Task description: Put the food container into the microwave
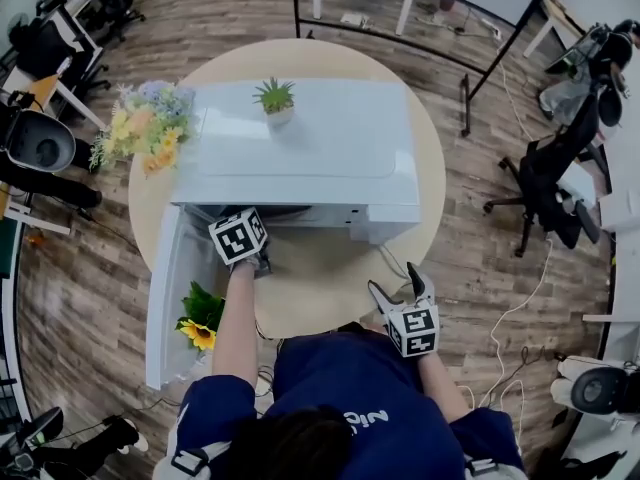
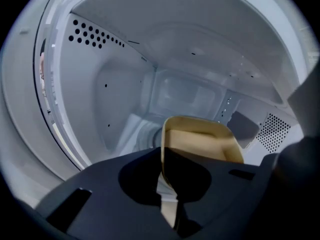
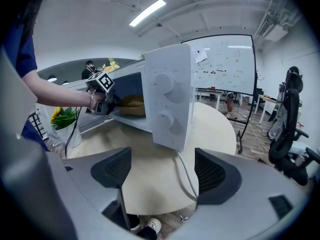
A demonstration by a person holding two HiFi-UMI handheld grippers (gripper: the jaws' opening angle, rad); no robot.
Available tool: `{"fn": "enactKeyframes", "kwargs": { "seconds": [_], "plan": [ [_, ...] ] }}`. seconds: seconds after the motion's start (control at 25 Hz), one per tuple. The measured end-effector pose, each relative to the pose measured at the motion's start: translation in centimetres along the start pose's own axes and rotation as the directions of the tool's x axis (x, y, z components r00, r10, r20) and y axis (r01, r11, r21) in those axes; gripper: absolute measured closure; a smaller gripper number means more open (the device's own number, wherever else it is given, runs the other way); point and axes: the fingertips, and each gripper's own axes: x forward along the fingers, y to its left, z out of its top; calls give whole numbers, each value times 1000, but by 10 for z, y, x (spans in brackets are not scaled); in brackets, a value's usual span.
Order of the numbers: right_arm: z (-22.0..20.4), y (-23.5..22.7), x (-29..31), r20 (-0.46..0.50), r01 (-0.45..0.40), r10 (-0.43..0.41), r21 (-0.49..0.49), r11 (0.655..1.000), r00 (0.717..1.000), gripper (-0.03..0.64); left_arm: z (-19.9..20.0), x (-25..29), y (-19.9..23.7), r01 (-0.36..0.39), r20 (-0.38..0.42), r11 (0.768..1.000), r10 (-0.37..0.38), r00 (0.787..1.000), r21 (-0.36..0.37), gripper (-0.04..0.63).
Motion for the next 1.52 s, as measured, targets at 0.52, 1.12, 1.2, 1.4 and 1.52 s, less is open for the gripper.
{"fn": "enactKeyframes", "kwargs": {
  "seconds": [0.52,1.12,1.2,1.4,1.52],
  "plan": [
    [0,3,-2,-15,5,-6,-37,999,1000,229,9,11,-3,8,54,998,-12,998,65,588],
    [-2,-1,-2,-25,14,-15,-30,999,1000,230,18,20,3,-45,131,995,34,991,84,586],
    [-1,0,-2,-27,15,-16,-42,999,1000,232,22,20,3,-36,158,995,21,987,90,583],
    [-4,-2,-2,-35,19,-21,-47,999,999,232,24,21,-3,21,175,996,-37,984,91,423],
    [-1,-2,-2,-31,20,-21,-46,999,999,232,23,20,-10,63,175,992,-82,981,109,323]
  ]
}}
